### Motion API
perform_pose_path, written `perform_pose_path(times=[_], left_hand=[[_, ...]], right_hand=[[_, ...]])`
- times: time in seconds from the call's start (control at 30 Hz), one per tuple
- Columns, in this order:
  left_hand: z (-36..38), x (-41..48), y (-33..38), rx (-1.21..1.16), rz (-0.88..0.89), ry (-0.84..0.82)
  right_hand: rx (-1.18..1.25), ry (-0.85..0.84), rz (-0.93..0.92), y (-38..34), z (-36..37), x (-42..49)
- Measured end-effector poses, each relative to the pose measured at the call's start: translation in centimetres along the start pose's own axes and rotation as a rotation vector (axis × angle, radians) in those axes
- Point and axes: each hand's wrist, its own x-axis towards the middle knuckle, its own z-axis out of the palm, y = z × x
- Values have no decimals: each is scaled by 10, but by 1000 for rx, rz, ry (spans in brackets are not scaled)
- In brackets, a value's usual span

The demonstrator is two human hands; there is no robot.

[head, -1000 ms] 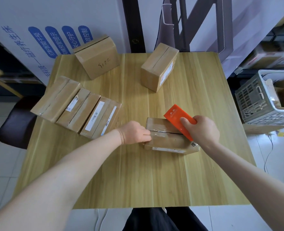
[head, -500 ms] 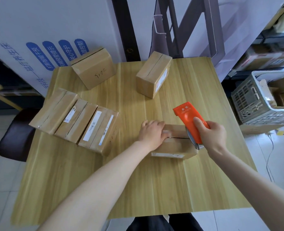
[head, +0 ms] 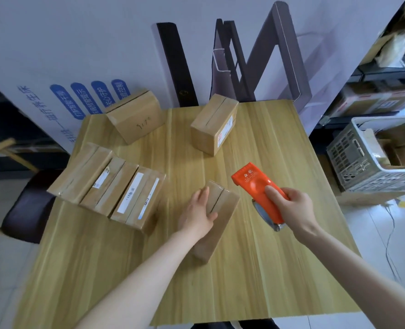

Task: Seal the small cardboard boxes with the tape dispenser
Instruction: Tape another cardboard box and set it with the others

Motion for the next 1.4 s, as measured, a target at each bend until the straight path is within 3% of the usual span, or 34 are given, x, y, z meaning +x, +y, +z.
perform_pose_path(times=[0.13, 0.2, 0.27, 0.33, 0.4, 0.47, 0.77, 0.87, 0.97, 1.07, 1.27, 1.4], left_hand=[[1, -20, -5, -180, 3, 112], [-16, -16, 8, -536, -113, 182], [-41, -8, 32, -992, -259, 37], [-63, -5, 53, -1136, -295, -203], [-76, -7, 66, -1182, -265, -382], [-84, -11, 71, -1244, -225, -444], [-100, -20, 69, -1194, -57, -332], [-97, -20, 72, -1210, -166, -305], [-80, -26, 81, -1201, -269, -493], [-67, -29, 90, -1160, -233, -644], [-72, -19, 91, -1163, -344, -614], [-67, -22, 91, -1218, -337, -779]], right_hand=[[80, -162, -48, -14, -15, -11], [66, -208, -90, -19, -21, -15], [41, -231, -133, -26, -26, -19], [22, -252, -165, -31, -31, -21], [-2, -270, -192, -36, -36, -22], [-37, -275, -205, -39, -40, -22], [-177, -274, -268, -43, -47, -22], [-75, -292, -264, -45, -46, -23], [57, -365, -208, -51, -41, -25], [121, -349, -125, -57, -37, -26], [356, -305, 58, -70, -34, -20], [470, -358, 78, -77, -32, -19]])
